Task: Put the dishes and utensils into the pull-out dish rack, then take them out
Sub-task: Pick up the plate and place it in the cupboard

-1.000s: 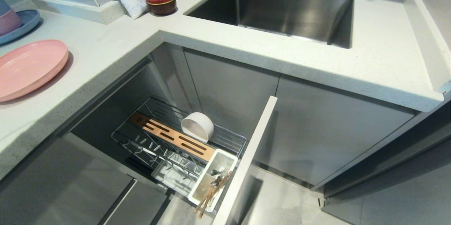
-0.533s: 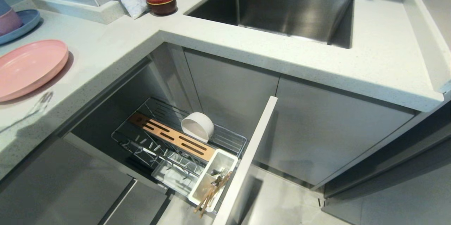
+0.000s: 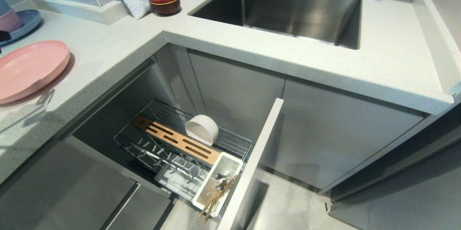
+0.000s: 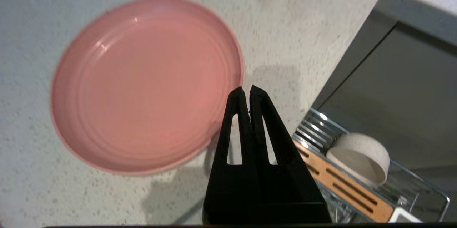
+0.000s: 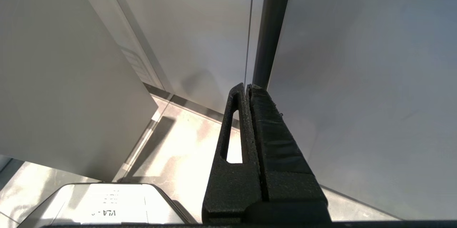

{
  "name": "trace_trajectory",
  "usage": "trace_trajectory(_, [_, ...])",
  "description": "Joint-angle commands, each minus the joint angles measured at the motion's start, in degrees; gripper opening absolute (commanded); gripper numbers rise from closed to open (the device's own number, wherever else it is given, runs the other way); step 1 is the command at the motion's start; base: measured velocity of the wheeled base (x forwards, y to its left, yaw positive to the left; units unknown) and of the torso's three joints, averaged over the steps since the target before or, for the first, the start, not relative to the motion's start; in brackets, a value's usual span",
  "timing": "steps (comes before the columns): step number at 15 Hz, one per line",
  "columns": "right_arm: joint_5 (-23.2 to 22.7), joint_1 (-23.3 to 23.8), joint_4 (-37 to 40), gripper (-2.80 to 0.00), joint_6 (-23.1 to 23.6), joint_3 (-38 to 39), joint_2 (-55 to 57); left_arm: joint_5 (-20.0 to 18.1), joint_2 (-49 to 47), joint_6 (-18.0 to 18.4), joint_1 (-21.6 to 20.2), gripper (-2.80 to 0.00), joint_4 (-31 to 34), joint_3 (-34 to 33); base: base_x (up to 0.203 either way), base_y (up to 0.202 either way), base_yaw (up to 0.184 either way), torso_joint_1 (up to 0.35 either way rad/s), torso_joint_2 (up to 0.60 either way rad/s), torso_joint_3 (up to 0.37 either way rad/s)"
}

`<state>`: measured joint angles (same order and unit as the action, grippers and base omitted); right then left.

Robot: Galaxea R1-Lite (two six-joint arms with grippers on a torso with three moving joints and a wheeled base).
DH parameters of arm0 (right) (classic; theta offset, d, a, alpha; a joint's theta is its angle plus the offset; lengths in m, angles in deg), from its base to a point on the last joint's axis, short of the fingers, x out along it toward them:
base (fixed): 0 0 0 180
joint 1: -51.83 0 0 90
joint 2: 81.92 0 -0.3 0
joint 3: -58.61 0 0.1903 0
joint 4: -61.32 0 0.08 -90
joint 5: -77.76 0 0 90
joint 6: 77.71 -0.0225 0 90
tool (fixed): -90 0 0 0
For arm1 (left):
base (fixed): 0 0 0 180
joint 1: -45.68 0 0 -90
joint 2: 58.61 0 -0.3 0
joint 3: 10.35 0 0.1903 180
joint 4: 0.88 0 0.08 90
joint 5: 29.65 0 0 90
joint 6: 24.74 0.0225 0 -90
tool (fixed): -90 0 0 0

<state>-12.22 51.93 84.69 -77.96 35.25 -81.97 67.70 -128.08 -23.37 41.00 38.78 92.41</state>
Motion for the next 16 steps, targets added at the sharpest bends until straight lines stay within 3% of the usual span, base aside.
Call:
trace_trajectory(1, [0.0,0.0,0.0,-2.8,0.0,0.1,-0.2,0.1,-2.0,-0.1,0.4,-2.8,1.0,1.1,0.0,0.0,0.0,0.0,0.0,0.0])
trace_trajectory(4, [0.0,0.0,0.0,-2.8,0.0,0.1,-0.2,2.1,-3.4,-0.1,0.4,-2.8,1.1,1.2,0.0,0.0,0.0,0.0,0.0,0.0])
trace_trajectory(5, [0.0,0.0,0.0,-2.8,0.0,0.1,-0.2,2.1,-3.5,-0.1,0.5,-0.85,1.0,1.2,0.0,0.0,0.0,0.0,0.0,0.0])
trace_trajectory(6, [0.0,0.0,0.0,-2.8,0.0,0.1,-0.2,2.1,-3.9,-0.2,0.4,0.0,1.0,1.5,0.0,0.0,0.0,0.0,0.0,0.0])
trace_trajectory(14, [0.0,0.0,0.0,-2.8,0.0,0.1,-0.2,5.0,-9.9,-1.5,0.4,0.0,4.1,4.2,0.0,0.0,0.0,0.0,0.0,0.0])
trace_trajectory(16, [0.0,0.0,0.0,-2.8,0.0,0.1,-0.2,6.0,-12.3,-3.4,0.4,0.0,4.0,5.1,0.0,0.0,0.0,0.0,0.0,0.0])
